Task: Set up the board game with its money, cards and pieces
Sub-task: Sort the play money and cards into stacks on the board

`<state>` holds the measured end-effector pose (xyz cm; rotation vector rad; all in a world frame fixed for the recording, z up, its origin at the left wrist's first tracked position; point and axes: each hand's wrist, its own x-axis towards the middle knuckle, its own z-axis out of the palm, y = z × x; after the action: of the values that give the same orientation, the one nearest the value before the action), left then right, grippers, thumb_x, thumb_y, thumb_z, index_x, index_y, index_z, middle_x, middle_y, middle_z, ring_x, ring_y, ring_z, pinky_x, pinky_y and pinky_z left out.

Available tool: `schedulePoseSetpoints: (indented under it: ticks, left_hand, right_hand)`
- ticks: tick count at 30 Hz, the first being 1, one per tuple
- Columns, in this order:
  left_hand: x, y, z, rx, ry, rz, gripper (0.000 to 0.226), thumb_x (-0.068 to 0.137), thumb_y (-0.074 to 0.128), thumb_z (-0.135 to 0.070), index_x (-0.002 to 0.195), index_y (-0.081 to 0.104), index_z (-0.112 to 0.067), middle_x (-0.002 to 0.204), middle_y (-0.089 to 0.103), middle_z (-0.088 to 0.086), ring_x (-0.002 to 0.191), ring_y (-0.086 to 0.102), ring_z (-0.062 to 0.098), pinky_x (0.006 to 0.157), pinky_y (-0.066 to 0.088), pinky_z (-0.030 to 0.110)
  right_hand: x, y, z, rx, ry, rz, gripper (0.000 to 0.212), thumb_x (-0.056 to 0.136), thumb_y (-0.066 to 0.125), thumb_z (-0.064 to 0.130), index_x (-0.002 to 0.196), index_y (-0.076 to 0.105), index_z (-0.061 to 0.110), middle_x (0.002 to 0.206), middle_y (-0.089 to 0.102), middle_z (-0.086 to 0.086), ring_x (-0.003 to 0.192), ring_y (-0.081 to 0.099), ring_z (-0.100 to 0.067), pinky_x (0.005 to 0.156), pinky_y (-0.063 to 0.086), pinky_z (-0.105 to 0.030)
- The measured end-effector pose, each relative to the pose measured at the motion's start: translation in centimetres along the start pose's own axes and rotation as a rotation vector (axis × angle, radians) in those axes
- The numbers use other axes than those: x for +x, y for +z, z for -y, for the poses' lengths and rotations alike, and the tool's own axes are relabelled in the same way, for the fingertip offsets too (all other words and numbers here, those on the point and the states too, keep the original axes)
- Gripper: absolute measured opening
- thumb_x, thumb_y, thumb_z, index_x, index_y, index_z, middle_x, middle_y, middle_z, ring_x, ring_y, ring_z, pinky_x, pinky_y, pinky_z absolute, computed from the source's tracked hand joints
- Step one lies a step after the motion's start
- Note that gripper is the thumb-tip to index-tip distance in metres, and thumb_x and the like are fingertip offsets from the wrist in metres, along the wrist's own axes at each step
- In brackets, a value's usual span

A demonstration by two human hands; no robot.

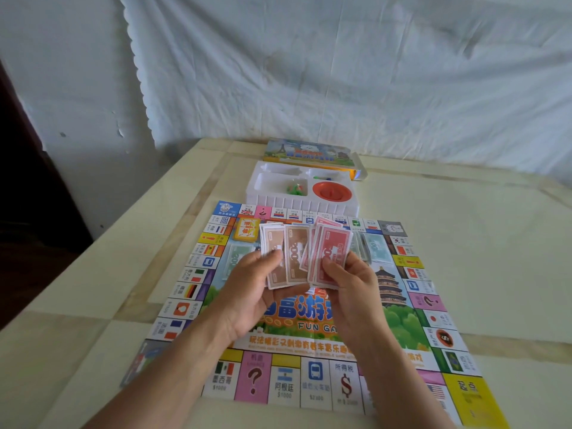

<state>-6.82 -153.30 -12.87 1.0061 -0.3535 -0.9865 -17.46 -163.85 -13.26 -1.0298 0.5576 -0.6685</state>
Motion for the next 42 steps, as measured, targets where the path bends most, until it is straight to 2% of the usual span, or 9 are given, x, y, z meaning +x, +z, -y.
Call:
schedulePoseSetpoints:
  ticks: [5, 11, 16, 21, 27, 33, 37, 40, 42]
  left_hand:
    - [0.1, -0.1, 0.0, 0.040, 0.015, -0.040, 0.043, 0.088, 0.060, -0.020, 0.116, 0.053, 0.012, 0.107, 0.064, 0.026, 0.083, 0.070, 0.027, 0.060, 0.059, 0.031]
    - [0.0, 0.0, 0.0, 0.002, 0.009, -0.017, 0.021, 0.095, 0.050, -0.012, 0.106, 0.055, 0.005, 0.102, 0.067, 0.023, 0.081, 0.070, 0.028, 0.066, 0.061, 0.037]
    - [0.1, -0.1, 0.1, 0.045, 0.030, -0.097, 0.033, 0.086, 0.062, -0.014, 0.111, 0.054, 0.005, 0.121, 0.052, 0.032, 0.082, 0.066, 0.028, 0.055, 0.058, 0.031]
    - [0.1, -0.1, 0.5, 0.130, 0.069, -0.088, 0.042, 0.076, 0.070, -0.017, 0.110, 0.061, 0.005, 0.115, 0.061, 0.031, 0.089, 0.067, 0.030, 0.056, 0.057, 0.029]
    - [0.1, -0.3, 0.5, 0.085, 0.090, -0.115, 0.012, 0.087, 0.060, -0.003, 0.097, 0.064, -0.004, 0.086, 0.072, 0.013, 0.071, 0.070, 0.021, 0.051, 0.056, 0.027]
    - [0.4, -0.4, 0.5, 0.027, 0.094, -0.106, 0.019, 0.088, 0.059, -0.005, 0.107, 0.063, -0.004, 0.090, 0.071, 0.013, 0.072, 0.069, 0.020, 0.051, 0.056, 0.027]
    - [0.4, -0.6, 0.4, -0.033, 0.119, -0.054, 0.019, 0.093, 0.052, -0.006, 0.108, 0.063, -0.005, 0.090, 0.072, 0.014, 0.074, 0.070, 0.021, 0.053, 0.057, 0.027]
    - [0.3, -0.7, 0.0, -0.098, 0.133, -0.043, 0.023, 0.095, 0.045, -0.008, 0.093, 0.068, -0.006, 0.085, 0.072, 0.015, 0.073, 0.068, 0.024, 0.058, 0.056, 0.030]
    - [0.5, -0.8, -0.2, -0.154, 0.146, -0.052, 0.023, 0.096, 0.044, -0.009, 0.099, 0.066, -0.005, 0.080, 0.068, 0.011, 0.075, 0.067, 0.022, 0.065, 0.057, 0.031]
  right_hand:
    - [0.0, 0.1, 0.0, -0.009, -0.012, -0.004, 0.020, 0.093, 0.047, -0.001, 0.106, 0.063, 0.000, 0.099, 0.070, -0.021, 0.087, 0.067, -0.033, 0.082, 0.054, -0.046]
    - [0.0, -0.2, 0.1, -0.018, -0.026, -0.023, 0.020, 0.094, 0.047, 0.001, 0.103, 0.065, 0.003, 0.095, 0.071, -0.017, 0.083, 0.068, -0.029, 0.074, 0.056, -0.040]
    - [-0.2, 0.0, 0.2, -0.032, -0.037, -0.011, 0.021, 0.094, 0.048, 0.001, 0.100, 0.067, 0.005, 0.095, 0.072, -0.016, 0.084, 0.067, -0.028, 0.079, 0.054, -0.041]
    - [-0.4, 0.2, 0.3, 0.026, -0.012, 0.060, 0.020, 0.093, 0.048, -0.001, 0.103, 0.065, 0.002, 0.092, 0.072, -0.015, 0.080, 0.068, -0.025, 0.072, 0.055, -0.035]
    - [-0.6, 0.3, 0.7, 0.200, 0.101, 0.128, 0.026, 0.091, 0.046, -0.007, 0.113, 0.057, 0.000, 0.092, 0.072, -0.014, 0.076, 0.070, -0.021, 0.061, 0.056, -0.026]
    - [-0.5, 0.1, 0.6, 0.205, 0.104, 0.136, 0.026, 0.090, 0.045, -0.009, 0.110, 0.060, 0.000, 0.092, 0.071, -0.014, 0.073, 0.069, -0.020, 0.059, 0.056, -0.026]
    - [-0.9, -0.4, 1.3, -0.018, 0.015, 0.092, 0.023, 0.092, 0.046, -0.006, 0.103, 0.064, 0.003, 0.084, 0.071, -0.009, 0.068, 0.066, -0.017, 0.057, 0.052, -0.024]
    - [-2.3, -0.9, 2.5, -0.506, -0.044, 0.142, 0.022, 0.091, 0.045, -0.007, 0.098, 0.064, 0.001, 0.081, 0.069, -0.014, 0.067, 0.066, -0.020, 0.057, 0.052, -0.023]
    - [-3.4, -1.0, 2.6, -0.834, 0.037, 0.161, 0.016, 0.091, 0.048, -0.004, 0.093, 0.061, 0.006, 0.086, 0.068, -0.013, 0.073, 0.069, -0.022, 0.062, 0.057, -0.026]
